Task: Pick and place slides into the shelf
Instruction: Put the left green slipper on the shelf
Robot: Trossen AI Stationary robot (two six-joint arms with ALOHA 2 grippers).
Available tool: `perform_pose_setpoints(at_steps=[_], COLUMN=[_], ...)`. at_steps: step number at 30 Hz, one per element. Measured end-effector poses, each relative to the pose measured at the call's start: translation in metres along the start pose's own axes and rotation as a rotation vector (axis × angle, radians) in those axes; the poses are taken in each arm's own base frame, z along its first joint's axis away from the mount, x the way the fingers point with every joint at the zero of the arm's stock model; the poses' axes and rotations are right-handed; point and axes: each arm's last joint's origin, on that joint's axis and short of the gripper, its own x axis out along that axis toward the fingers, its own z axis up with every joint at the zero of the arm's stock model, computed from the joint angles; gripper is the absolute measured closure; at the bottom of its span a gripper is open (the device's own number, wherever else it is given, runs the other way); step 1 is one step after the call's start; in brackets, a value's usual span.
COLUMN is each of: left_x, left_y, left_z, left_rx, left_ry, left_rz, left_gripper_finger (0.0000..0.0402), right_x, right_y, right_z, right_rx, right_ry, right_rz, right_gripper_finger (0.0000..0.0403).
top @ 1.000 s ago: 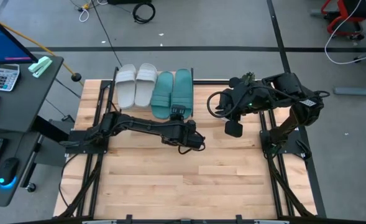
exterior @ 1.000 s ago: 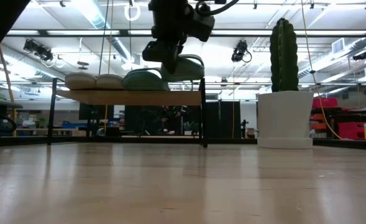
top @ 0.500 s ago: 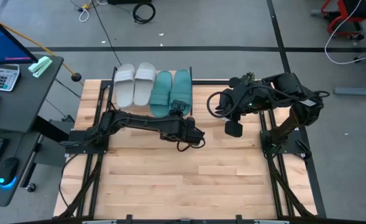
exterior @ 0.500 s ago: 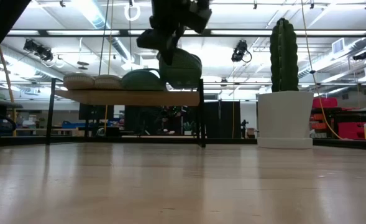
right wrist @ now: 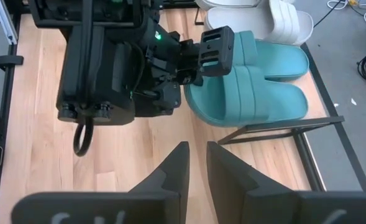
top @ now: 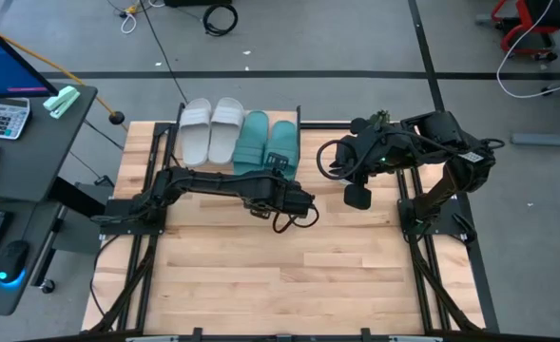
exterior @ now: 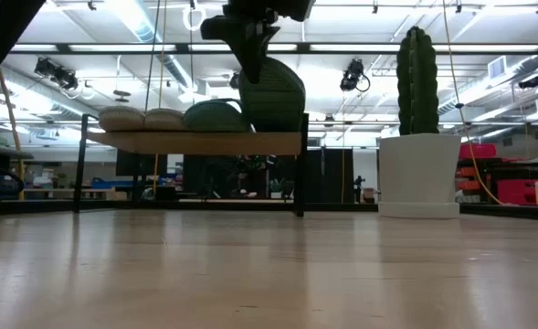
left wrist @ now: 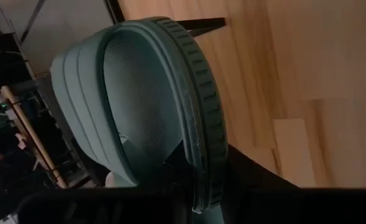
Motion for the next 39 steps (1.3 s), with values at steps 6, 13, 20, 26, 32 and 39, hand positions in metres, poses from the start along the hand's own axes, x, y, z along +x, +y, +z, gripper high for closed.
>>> perform_pose_setpoints(at_steps=[6, 13, 20, 26, 32, 39], left_x=[0.005, 0.019, 0.031, 0.036, 0.043, 0.052], left_y=[0.005, 0.009, 0.014, 0.015, 0.017, 0.026], left_z=[-0.001, -0.004, -0.006, -0.004, -0.004, -0.008], left_rx=[-0.062, -0.099, -0.203, -0.259, -0.339, -0.435], left_ry=[0.005, 0.027, 0.062, 0.044, 0.059, 0.076], left_rz=[-0.029, -0.11, -0.058, -0.136, -0.186, -0.239], left_gripper_finger=[0.0355, 0.0344, 0.0356, 0.0355, 0.0317, 0.0307], right_x=[0.0, 0.0, 0.0, 0.0, 0.0, 0.0], right_y=[0.0, 0.0, 0.0, 0.0, 0.0, 0.0], right_z=[0.0, 0.0, 0.0, 0.0, 0.0, 0.0], right_rx=[0.0, 0.0, 0.01, 0.01, 0.01, 0.019], right_ry=[0.0, 0.0, 0.0, 0.0, 0.0, 0.002], right_rz=[0.0, 0.0, 0.0, 0.0, 0.0, 0.009], right_gripper_finger=[0.0341, 0.0341, 0.0341, 0.0341, 0.0341, 0.0341])
